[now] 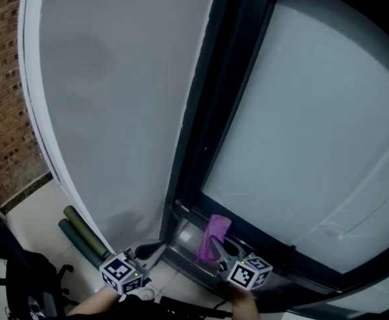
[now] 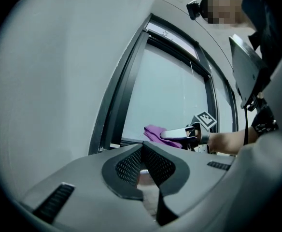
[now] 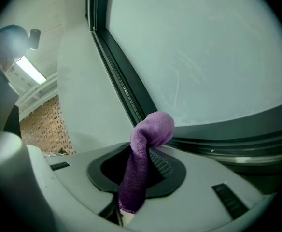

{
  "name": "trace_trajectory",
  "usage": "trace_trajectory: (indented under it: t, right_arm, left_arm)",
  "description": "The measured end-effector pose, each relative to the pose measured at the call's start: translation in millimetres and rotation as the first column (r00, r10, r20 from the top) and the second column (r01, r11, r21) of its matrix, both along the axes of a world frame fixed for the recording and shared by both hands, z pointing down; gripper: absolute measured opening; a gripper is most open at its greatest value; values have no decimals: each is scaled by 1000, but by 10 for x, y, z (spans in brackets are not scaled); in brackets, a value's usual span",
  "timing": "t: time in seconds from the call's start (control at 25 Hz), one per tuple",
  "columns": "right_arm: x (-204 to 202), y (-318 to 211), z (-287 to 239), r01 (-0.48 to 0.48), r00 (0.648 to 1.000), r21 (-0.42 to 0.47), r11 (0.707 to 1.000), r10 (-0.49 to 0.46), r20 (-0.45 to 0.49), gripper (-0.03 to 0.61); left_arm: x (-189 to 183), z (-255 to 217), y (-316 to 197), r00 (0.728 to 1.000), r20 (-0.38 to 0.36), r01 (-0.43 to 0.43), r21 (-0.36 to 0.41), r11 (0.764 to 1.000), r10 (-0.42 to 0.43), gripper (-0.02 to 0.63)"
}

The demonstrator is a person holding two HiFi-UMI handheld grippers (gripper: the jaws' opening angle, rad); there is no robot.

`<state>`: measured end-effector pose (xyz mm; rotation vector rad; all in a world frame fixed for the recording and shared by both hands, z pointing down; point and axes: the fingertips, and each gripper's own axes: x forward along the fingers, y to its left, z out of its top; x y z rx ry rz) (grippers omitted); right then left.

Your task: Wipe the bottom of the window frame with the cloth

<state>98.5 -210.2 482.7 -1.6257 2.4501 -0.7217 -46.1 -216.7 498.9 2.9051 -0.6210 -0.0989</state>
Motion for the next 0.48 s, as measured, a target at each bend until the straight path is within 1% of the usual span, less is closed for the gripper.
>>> trace_trajectory:
  t: [0.12,0.24,0.4,0.48]
  right_arm:
    - [158,293,-78,-58,996,69,996,62,-61,89]
    - [347,581,-126,-135,985,122,983,146,-90,89]
    - [656,922,-133,-258,952,178,950,281,-119,89]
    - [778,1046,-135,-305,935,192,933,331,-125,89]
  left_arm:
    - [90,-41,48,1000,2,-23,10,1000,23,5]
    - [151,-72,68,999,11,-42,30,999,42,5]
    - [260,-113,85,997,6,-76,57,996,76,5]
    - [328,-150,112,996,0,-90,51,995,91,5]
